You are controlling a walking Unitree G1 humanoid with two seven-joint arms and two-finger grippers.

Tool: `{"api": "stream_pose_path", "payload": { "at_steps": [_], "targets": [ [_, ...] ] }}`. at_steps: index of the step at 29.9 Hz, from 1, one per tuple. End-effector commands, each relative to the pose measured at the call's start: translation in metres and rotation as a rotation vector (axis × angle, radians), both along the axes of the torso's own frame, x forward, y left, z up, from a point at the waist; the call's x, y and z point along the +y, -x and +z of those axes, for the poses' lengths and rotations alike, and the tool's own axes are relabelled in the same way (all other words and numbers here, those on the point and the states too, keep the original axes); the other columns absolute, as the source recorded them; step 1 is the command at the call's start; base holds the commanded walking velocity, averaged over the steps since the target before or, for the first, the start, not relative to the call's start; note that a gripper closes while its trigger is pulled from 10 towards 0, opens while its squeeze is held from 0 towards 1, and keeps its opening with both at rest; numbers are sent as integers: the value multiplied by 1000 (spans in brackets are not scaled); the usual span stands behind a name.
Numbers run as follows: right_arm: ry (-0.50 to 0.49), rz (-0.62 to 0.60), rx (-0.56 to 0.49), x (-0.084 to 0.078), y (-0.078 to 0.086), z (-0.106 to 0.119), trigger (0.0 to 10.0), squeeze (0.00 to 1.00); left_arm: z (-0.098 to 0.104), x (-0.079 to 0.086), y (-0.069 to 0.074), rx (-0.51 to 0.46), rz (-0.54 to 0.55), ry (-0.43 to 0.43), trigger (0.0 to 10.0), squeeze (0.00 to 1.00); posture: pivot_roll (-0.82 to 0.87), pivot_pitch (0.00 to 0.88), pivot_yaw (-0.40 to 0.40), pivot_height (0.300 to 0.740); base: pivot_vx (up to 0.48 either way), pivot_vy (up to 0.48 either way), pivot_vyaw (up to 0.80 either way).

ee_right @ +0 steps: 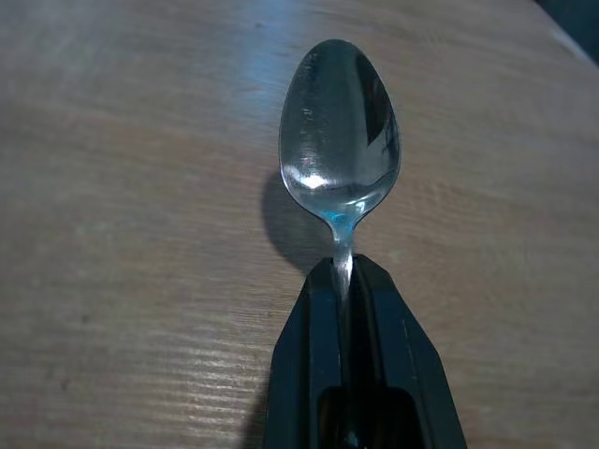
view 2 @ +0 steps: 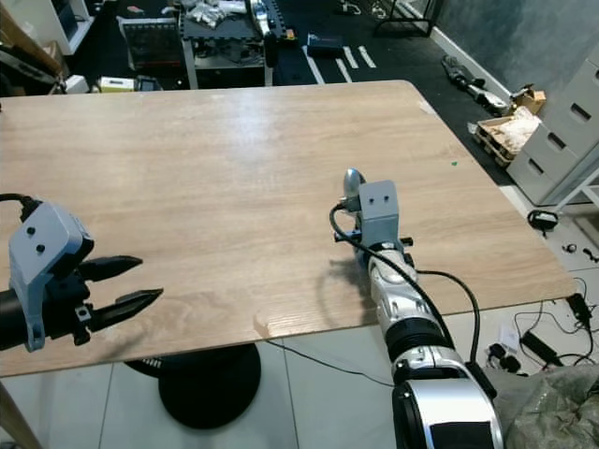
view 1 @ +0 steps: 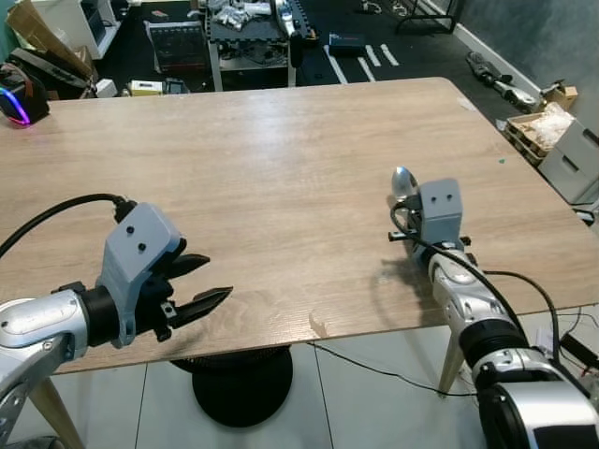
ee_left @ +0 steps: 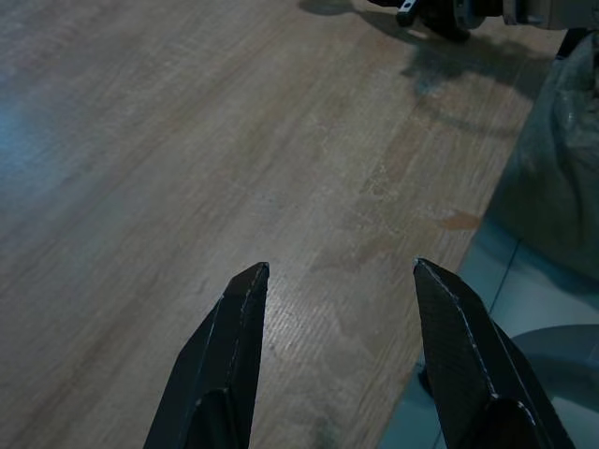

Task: Setting the table

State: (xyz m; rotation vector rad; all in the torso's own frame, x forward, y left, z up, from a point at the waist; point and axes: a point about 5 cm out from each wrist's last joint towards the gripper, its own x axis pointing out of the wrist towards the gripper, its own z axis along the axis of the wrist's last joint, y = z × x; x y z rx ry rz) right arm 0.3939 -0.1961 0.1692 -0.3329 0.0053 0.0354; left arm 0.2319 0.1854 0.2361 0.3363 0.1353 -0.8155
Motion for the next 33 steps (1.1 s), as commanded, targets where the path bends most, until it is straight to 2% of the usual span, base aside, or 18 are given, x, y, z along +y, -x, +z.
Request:
{"api": "stream_pose_path", "payload": {
  "at_steps": [1,2,5,10,15,22,25,29,32,33],
  "targets": [
    [63,25,70,-2,5,-16,10000,0,1,-1,3,3,-7,-6,10000,0,219,156,95,740,0,0,0],
    [100,46,73,-2,5,-17,10000,0,1,-1,4,7,-8,-2,10000,0,219,156,94,740,0,0,0],
    [113,49,85,-4,5,-17,10000,0,0,-1,4,10,-9,0,10000,0,219,156,93,740,0,0,0],
    [80,8,130,-11,5,-22,10000,0,-1,-2,4,10,-5,6,10000,0,212,153,93,740,0,0,0],
    [89,-16,182,-17,9,-31,10000,0,-1,-4,2,9,-2,10,10000,0,208,151,94,740,0,0,0],
    [96,19,217,-24,13,-37,10000,0,-2,-4,1,9,1,11,10000,0,201,148,90,740,0,0,0],
    [54,41,245,-33,21,-43,10000,0,-3,-5,1,9,1,14,10000,0,195,145,89,740,0,0,0],
    [9,52,252,-35,23,-45,10000,0,-3,-5,1,9,0,16,10000,0,188,142,91,740,0,0,0],
    [-82,64,253,-35,29,-46,10000,0,-4,-5,0,8,-2,16,10000,0,184,138,92,740,0,0,0],
    [-173,84,252,-29,34,-46,10000,0,-4,-5,-1,7,-3,14,10000,0,181,136,93,740,0,0,0]
  ]
}}
